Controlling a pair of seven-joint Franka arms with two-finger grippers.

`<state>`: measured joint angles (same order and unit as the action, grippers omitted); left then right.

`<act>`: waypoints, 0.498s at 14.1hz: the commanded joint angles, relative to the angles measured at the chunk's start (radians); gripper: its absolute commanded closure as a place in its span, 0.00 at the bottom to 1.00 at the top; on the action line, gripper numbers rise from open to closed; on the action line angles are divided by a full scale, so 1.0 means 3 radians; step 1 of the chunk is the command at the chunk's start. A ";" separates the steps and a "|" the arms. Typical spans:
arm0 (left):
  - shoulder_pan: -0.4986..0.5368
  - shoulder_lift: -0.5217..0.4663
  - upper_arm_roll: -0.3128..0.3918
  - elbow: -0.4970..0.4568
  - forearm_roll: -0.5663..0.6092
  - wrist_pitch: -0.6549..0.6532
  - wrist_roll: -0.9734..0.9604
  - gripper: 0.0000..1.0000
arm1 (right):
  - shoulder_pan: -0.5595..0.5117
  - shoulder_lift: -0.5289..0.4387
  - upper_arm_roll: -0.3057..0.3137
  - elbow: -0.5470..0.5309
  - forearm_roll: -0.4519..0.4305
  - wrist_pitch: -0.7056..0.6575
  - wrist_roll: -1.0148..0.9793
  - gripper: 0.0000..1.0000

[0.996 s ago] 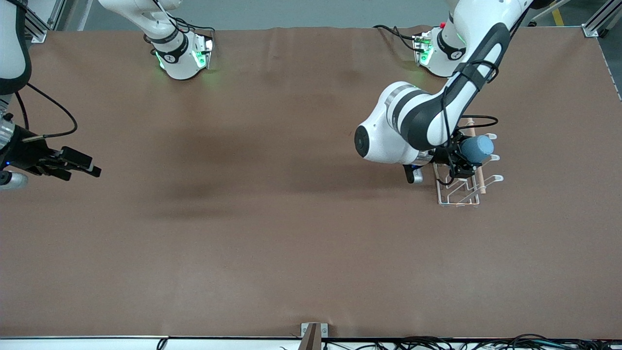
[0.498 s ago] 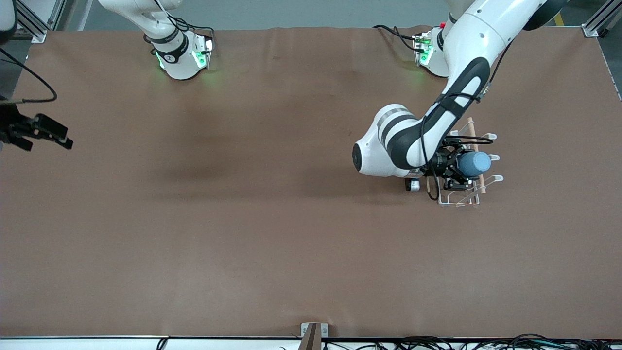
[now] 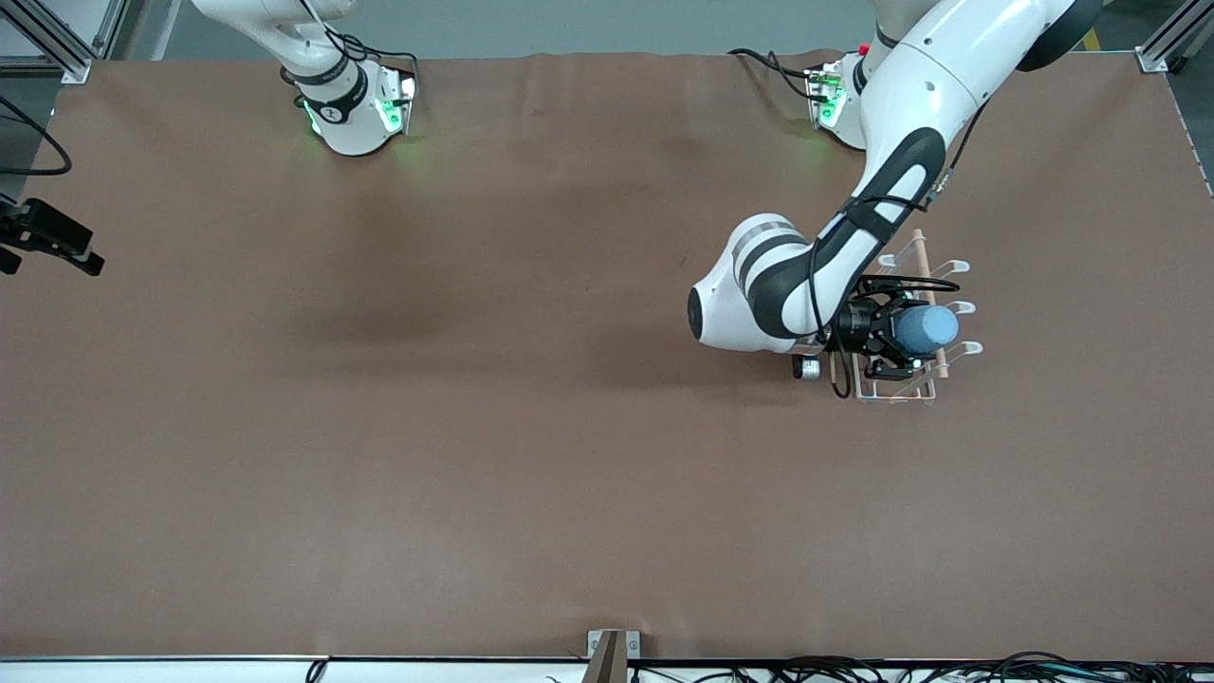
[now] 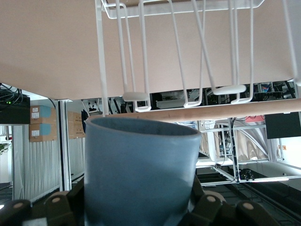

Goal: Hang cup on cup holder
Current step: 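Lower the cup onto a rack hook with the left gripper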

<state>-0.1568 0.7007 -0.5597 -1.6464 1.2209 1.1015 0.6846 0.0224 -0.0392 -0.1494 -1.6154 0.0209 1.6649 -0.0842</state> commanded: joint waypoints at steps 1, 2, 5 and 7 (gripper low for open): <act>-0.0014 0.0052 0.0015 0.0022 0.0113 -0.0052 0.0040 0.80 | -0.0039 0.0187 0.0028 0.0317 -0.0039 -0.0185 0.0051 0.00; -0.0014 0.0083 0.0015 0.0022 0.0169 -0.0052 0.0040 0.80 | -0.0039 0.0192 0.0028 0.0328 -0.0039 -0.0191 0.0051 0.00; -0.0004 0.0154 0.0015 0.0042 0.0185 -0.0046 -0.0062 0.77 | -0.0013 0.0192 0.0028 0.0333 -0.0059 -0.0191 0.0061 0.00; 0.0016 0.0206 0.0015 0.0047 0.0180 -0.0041 -0.0225 0.72 | -0.0008 0.0187 0.0043 0.0328 -0.0075 -0.0196 0.0066 0.00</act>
<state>-0.1552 0.7430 -0.5547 -1.6463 1.2534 1.1015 0.6494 0.0227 0.0108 -0.1478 -1.5381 0.0195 1.6246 -0.0839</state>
